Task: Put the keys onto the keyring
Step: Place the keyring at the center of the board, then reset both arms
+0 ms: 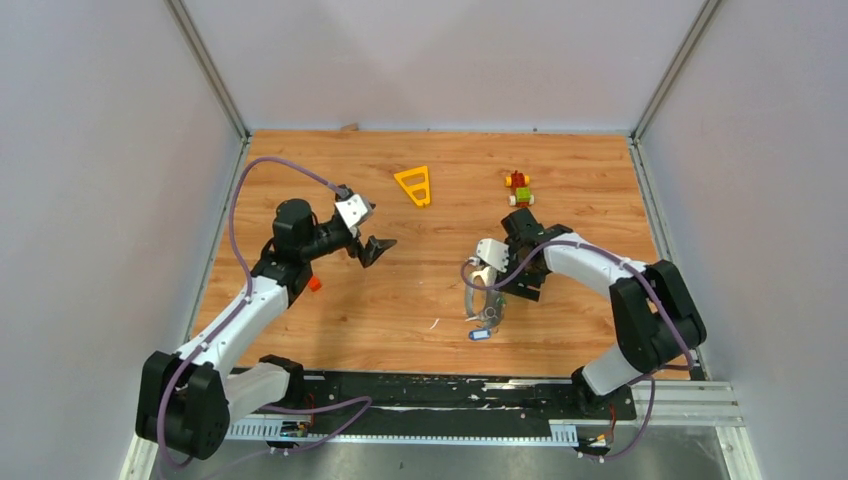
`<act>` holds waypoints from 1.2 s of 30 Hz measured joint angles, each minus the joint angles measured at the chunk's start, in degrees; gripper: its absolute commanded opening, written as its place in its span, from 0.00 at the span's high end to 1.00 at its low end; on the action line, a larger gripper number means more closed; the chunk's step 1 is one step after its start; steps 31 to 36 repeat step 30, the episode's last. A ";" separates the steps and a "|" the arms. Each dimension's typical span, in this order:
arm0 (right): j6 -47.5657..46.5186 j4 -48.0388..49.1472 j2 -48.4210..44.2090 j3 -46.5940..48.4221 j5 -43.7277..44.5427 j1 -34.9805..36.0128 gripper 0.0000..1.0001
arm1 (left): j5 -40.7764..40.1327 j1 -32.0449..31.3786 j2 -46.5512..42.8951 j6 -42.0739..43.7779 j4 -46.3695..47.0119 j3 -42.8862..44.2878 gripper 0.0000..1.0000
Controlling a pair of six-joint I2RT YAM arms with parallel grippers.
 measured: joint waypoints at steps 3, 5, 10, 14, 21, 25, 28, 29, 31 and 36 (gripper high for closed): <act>1.68 -1.03 -3.19 -0.04 -3.43 -2.75 0.00 | -3.43 0.00 -0.76 0.04 -2.97 1.33 0.00; 3.89 -1.11 -7.32 0.07 -6.75 -5.29 0.00 | -6.93 0.02 -1.51 -0.31 -3.54 1.33 0.00; 12.04 1.49 -18.75 2.54 -14.73 -12.70 0.00 | -17.68 1.07 -3.54 -2.54 -2.67 0.96 0.00; 19.98 7.45 -28.37 3.08 -17.99 -16.94 0.00 | -25.46 2.89 -4.66 -5.64 -0.63 0.94 0.00; 33.31 19.74 -41.79 -0.90 -19.41 -17.09 0.00 | -35.89 4.66 -6.75 -10.91 2.93 -0.39 0.00; 36.96 23.89 -45.05 -3.08 -18.14 -17.09 0.00 | -39.26 4.94 -8.31 -14.23 3.72 -0.92 0.00; 38.36 25.31 -45.35 -3.76 -16.81 -17.09 0.00 | -40.04 4.96 -9.20 -15.96 5.01 -1.40 0.00; 38.73 25.51 -45.35 -3.80 -16.63 -17.09 0.00 | -40.04 4.96 -9.22 -16.35 5.31 -1.40 0.00; 38.99 25.75 -45.35 -3.91 -16.59 -17.09 0.00 | -39.98 4.96 -9.22 -16.68 5.46 -1.40 0.00; 38.99 25.75 -45.35 -3.91 -16.59 -17.09 0.00 | -39.98 4.96 -9.22 -16.68 5.46 -1.40 0.00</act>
